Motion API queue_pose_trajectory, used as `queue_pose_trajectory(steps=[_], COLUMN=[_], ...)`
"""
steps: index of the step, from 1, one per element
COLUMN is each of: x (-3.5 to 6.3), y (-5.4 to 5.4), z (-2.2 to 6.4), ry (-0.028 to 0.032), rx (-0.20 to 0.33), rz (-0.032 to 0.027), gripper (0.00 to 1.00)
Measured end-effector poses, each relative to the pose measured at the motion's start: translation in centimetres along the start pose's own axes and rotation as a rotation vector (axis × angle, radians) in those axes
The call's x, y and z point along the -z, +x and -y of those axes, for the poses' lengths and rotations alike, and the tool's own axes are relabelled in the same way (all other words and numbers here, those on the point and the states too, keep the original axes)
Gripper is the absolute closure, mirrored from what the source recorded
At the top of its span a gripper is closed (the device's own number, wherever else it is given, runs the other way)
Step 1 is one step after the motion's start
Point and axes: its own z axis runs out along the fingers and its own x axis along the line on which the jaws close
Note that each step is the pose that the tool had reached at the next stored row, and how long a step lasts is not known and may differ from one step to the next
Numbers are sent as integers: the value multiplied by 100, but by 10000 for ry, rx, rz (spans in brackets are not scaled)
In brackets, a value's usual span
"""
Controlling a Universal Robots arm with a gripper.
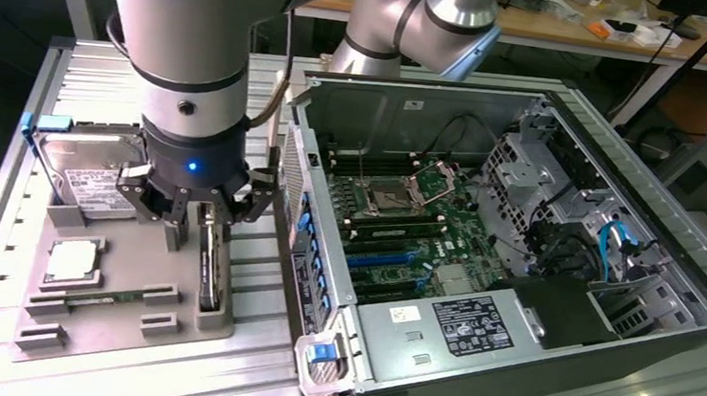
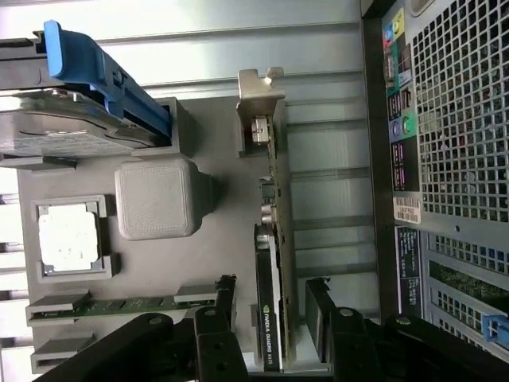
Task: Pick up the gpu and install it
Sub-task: 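Pick up the gpu and move the gpu toward the slot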
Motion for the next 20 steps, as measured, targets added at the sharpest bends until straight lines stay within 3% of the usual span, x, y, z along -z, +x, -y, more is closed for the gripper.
queue_pose_trajectory(steps=[6, 20], x=[-328, -334], y=[-32, -18], z=[7, 9], ry=[2, 0], rx=[0, -10], rz=[-3, -3], gripper=[52, 52])
